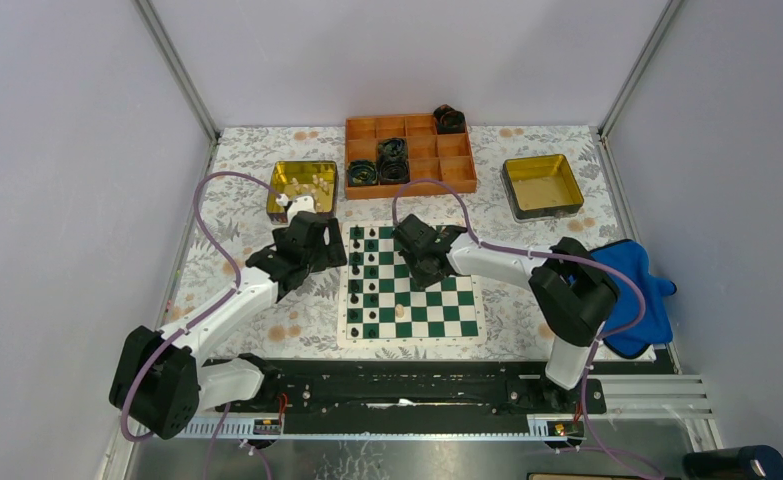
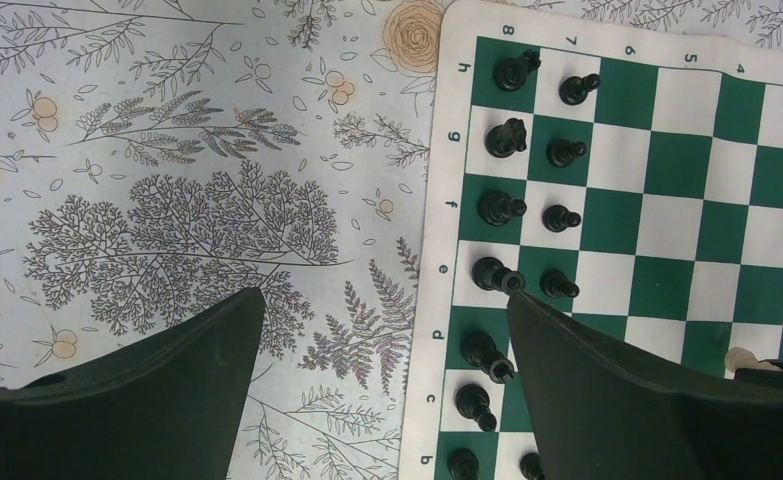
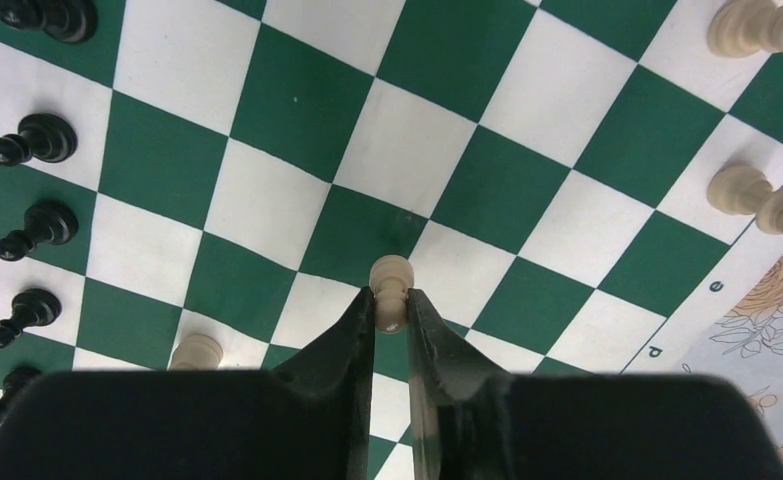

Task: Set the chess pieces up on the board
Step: Pick up the chess piece from the chessboard.

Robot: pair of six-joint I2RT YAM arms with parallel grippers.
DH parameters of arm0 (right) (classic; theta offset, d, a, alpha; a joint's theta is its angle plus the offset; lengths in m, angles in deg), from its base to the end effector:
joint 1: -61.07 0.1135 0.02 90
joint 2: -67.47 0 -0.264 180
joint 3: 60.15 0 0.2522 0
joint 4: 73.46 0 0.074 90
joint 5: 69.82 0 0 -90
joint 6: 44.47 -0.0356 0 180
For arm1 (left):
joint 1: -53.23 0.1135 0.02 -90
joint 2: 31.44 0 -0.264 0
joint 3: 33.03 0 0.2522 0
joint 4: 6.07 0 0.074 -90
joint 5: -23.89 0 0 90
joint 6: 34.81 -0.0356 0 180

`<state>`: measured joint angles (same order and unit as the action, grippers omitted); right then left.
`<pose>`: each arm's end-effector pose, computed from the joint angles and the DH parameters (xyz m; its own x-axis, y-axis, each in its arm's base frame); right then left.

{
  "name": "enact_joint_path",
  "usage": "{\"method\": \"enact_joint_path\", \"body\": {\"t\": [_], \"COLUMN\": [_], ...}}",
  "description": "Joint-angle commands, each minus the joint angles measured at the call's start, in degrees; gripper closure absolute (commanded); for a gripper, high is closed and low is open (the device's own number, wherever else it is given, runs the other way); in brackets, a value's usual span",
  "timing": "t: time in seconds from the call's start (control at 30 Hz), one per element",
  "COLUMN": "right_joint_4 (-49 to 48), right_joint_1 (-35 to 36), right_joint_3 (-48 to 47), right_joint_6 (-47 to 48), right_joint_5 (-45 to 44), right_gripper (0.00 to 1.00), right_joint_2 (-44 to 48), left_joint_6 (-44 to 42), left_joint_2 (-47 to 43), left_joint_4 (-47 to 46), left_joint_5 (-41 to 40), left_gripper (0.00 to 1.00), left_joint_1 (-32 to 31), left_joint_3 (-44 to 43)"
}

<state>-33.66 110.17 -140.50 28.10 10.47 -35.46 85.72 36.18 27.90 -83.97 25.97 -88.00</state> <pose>0.2419 0.2701 0.1773 -0.7613 -0.4280 -0.4871 -0.4882 0.8727 -0.0037 0.2180 -0.1001 0.2240 -0.6829 -0.1921 -0.7048 -0.1140 0.9810 -0.1569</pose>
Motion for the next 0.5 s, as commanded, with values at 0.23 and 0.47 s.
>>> {"method": "enact_joint_path", "body": {"t": [0.23, 0.47], "right_joint_4": [1.0, 1.0], "right_joint_1": [-2.1, -6.9], "right_joint_3": [-3.7, -5.3], "right_joint_6": [0.1, 0.5], "right_joint_5": [-4.8, -5.1], "right_gripper": [0.85, 0.84], "right_joint_2": [2.7, 1.0], "left_joint_6": [-0.5, -0.5], "left_joint_2": [0.3, 0.5], "left_joint_4": [-1.6, -1.5], "left_joint_5": [-1.1, -1.3], "left_gripper": [0.01, 0.01], "left_joint_1": [-0.5, -0.5], "left_joint_3": [-0.7, -0.8]}}
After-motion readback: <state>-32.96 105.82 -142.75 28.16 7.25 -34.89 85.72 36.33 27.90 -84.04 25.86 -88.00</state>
